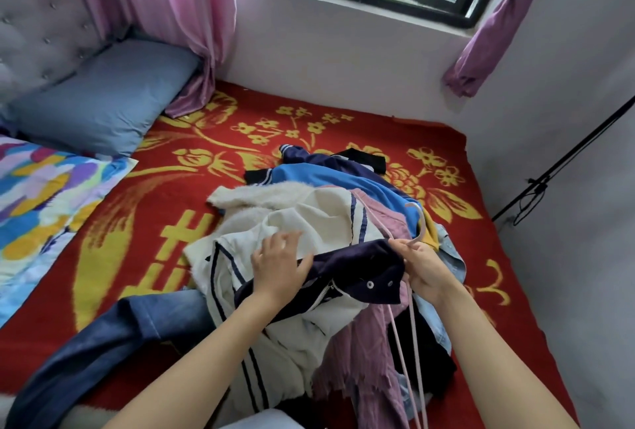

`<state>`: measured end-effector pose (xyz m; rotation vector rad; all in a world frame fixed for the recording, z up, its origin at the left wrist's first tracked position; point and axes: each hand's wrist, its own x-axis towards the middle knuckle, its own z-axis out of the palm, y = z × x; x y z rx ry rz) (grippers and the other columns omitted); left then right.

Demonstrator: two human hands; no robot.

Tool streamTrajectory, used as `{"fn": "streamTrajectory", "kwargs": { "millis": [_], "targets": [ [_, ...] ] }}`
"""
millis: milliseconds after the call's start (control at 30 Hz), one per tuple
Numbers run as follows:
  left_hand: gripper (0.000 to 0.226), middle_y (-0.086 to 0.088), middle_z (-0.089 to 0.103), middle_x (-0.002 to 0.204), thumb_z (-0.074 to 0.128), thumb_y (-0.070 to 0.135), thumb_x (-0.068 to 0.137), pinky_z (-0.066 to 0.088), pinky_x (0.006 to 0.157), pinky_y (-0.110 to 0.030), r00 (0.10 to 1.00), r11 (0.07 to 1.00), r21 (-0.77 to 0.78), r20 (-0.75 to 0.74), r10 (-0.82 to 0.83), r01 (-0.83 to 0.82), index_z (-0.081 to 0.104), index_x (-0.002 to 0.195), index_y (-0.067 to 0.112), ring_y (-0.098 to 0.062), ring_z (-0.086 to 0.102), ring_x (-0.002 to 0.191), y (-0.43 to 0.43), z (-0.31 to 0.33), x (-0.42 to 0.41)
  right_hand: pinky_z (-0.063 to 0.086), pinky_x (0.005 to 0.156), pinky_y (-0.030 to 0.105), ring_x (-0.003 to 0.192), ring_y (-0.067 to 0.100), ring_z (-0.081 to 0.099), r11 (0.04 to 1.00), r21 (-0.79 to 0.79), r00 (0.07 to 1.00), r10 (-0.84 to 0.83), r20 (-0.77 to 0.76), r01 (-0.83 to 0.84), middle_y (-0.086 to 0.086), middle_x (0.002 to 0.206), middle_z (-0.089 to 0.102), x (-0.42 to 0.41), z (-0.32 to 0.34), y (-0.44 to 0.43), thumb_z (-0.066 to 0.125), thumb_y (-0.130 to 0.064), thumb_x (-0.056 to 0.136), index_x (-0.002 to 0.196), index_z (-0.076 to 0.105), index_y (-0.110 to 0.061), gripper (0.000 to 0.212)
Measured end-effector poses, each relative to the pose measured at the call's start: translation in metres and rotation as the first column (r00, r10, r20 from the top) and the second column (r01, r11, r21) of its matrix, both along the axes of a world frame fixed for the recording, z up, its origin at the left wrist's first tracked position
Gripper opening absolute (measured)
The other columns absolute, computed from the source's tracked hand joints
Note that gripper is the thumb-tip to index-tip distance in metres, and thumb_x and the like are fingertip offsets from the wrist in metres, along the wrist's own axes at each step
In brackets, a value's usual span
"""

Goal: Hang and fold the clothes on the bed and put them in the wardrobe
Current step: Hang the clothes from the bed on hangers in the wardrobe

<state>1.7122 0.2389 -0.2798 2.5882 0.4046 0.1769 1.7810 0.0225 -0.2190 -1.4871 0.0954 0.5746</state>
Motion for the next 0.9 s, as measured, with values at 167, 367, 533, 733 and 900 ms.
{"fn": "streamTrajectory", "kwargs": {
  "millis": [167, 367, 533, 733, 900],
  "targets": [
    [0.074, -0.003, 0.035, 0.141, 0.046, 0.066, 0.082, 0.030, 0.103, -0.042, 0.953, 0.975, 0.112, -0.214, 0.212, -0.192, 0.028, 0.141, 0.025, -0.024, 0.029, 0.130, 0.021, -0.035, -0.037, 0.051, 0.048, 0.018, 0.056, 0.009, 0.065, 0.995, 0.075, 0.998, -0.059, -0.016, 0.060, 0.002, 0.063, 0.069, 0.011, -0.002, 0.006, 0.047, -0.010, 0.096, 0.083, 0.062, -0.003, 0.021],
    [0.046, -0.007, 0.053, 0.127, 0.046, 0.043, 0.090, 0.042, 0.083, -0.037, 0.843, 0.952, 0.002, -0.463, 0.273, -0.307, 0.038, 0.131, 0.021, -0.028, 0.051, 0.114, 0.040, -0.055, -0.051, 0.050, 0.048, 0.019, 0.056, 0.012, 0.064, 0.994, 0.093, 0.998, -0.062, 0.009, 0.061, 0.007, 0.068, 0.066, 0.022, 0.001, 0.013, 0.049, -0.009, 0.095, 0.079, 0.065, -0.005, 0.023],
    [0.022, -0.014, 0.065, 0.100, 0.039, 0.017, 0.093, 0.037, 0.065, -0.032, 0.889, 0.932, -0.084, -0.339, 0.306, -0.353, 0.057, 0.103, 0.012, -0.033, 0.059, 0.090, 0.055, -0.053, -0.051, 0.049, 0.059, 0.025, 0.068, 0.021, 0.058, 0.989, -0.091, 0.989, -0.106, 0.103, 0.116, 0.006, 0.071, 0.064, 0.026, 0.000, 0.012, 0.055, -0.020, 0.093, 0.088, 0.063, -0.005, 0.018],
    [0.019, -0.018, 0.062, 0.081, 0.044, 0.007, 0.091, 0.034, 0.058, -0.034, 0.940, 0.920, -0.190, -0.059, 0.337, -0.342, 0.061, 0.096, 0.002, -0.035, 0.057, 0.076, 0.071, -0.014, -0.036, 0.047, 0.089, 0.031, 0.102, 0.024, 0.056, 0.746, -0.665, 0.905, 0.257, 0.338, 0.037, 0.013, 0.111, 0.055, 0.021, -0.006, 0.010, 0.083, -0.007, 0.068, 0.128, 0.051, -0.001, 0.069],
    [0.017, -0.017, 0.063, 0.073, 0.045, 0.002, 0.089, 0.033, 0.053, -0.034, 0.954, 0.924, -0.263, 0.039, 0.297, -0.277, 0.062, 0.091, 0.001, -0.034, 0.055, 0.069, 0.080, 0.013, -0.027, 0.034, 0.089, 0.020, 0.108, 0.023, 0.044, 0.600, -0.800, 0.835, 0.432, 0.340, 0.015, 0.009, 0.109, 0.038, 0.018, -0.018, -0.002, 0.084, -0.010, 0.066, 0.132, 0.048, -0.008, 0.075]
  ]
}}
